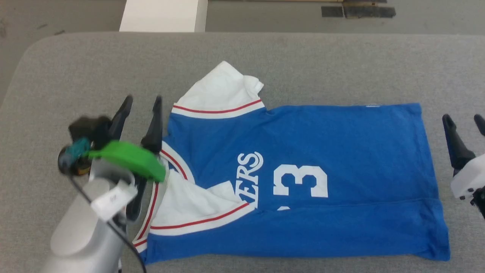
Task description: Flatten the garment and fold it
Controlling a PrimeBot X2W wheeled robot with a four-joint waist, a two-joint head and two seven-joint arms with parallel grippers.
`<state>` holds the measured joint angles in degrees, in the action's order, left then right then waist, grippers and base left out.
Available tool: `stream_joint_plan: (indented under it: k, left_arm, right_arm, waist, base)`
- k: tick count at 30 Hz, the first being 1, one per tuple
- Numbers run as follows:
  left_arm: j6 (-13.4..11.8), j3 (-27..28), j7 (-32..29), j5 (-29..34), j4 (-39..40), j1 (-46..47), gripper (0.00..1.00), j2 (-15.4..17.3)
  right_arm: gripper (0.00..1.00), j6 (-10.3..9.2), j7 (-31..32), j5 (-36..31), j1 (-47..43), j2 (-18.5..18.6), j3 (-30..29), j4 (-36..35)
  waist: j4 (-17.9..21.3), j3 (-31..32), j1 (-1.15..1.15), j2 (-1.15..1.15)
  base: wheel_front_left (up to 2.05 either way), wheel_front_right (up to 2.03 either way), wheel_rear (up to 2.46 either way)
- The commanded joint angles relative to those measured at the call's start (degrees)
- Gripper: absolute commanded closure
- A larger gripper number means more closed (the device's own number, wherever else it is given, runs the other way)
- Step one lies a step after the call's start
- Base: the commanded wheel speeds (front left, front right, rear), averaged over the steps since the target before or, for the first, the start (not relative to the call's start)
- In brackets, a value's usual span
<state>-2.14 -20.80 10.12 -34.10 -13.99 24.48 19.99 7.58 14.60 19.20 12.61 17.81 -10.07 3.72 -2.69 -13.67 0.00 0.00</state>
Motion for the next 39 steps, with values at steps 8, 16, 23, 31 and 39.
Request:
stream_joint_plan:
  k: [8,16,23,31,39]
  left_arm:
    - [5.56,-3.08,-7.47,-0.96,-9.9,19.34,0.0,-2.73]
    - [8.1,-7.21,-20.47,-2.27,-24.55,36.03,0.0,-6.63]
    - [8.19,-11.44,-37.08,-1.99,-35.76,44.52,0.0,-7.65]
    - [6.43,-14.58,-48.0,-0.57,-41.94,47.8,0.0,-7.78]
    - [5.39,-14.84,-54.48,-2.38,-45.2,46.47,1.0,-9.09]
  right_arm:
    - [0.0,-0.09,1.44,0.47,4.85,1.42,1.85,-1.64]
    - [0.0,-0.09,3.04,0.39,6.4,1.63,2.34,-4.16]
    - [0.0,-0.09,3.68,0.39,6.83,1.4,2.18,-5.76]
    - [0.0,-0.09,3.61,0.41,6.55,0.84,1.32,-6.77]
    - [0.0,-0.09,3.8,0.26,6.85,0.66,0.84,-7.48]
  waist:
    - [0.11,-7.17,0.0,0.0]
    - [2.46,-12.2,0.0,0.0]
    - [5.26,-14.96,0.0,0.0]
    - [6.53,-16.75,0.0,0.0]
    - [6.31,-17.53,0.0,0.0]
  base:
    - [0.0,0.0,0.0]
    - [0.0,0.0,0.0]
    - [0.0,0.0,0.0]
    - [0.0,0.0,0.0]
    - [0.0,0.0,0.0]
